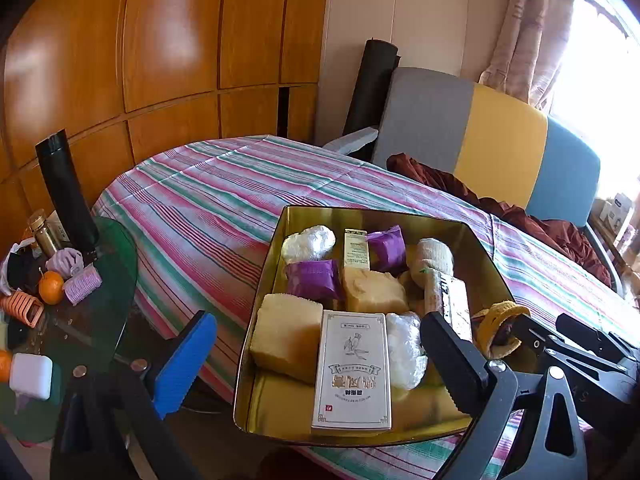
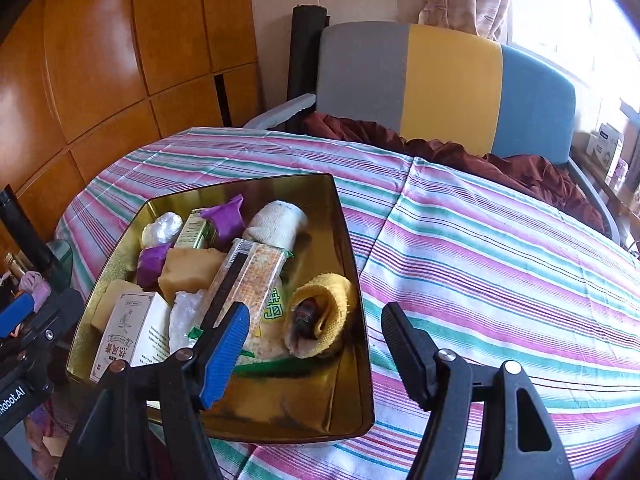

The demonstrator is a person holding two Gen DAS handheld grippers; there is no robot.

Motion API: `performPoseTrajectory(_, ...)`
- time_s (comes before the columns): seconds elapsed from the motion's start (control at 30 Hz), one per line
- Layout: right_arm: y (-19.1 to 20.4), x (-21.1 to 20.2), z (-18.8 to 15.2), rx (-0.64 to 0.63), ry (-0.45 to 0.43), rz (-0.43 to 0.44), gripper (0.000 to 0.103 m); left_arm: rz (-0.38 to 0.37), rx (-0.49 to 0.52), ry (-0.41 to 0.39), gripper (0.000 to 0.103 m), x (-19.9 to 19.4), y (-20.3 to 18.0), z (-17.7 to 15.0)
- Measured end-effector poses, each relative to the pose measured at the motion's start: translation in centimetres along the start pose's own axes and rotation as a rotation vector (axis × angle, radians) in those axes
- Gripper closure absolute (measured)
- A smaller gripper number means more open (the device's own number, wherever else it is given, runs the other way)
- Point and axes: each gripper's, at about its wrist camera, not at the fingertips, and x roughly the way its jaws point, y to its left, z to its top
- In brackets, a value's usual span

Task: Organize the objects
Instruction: 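Carry the yellow knitted cloth into the gold tray and open the right gripper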

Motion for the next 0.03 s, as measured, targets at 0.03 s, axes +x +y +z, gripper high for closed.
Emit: performPoseTrajectory(0.03,0.05,-0.01,-0.01,-0.002,0.0,0.002,0.034,0.0,0.0,0.0,0.0,-0.03,0.03,0.04)
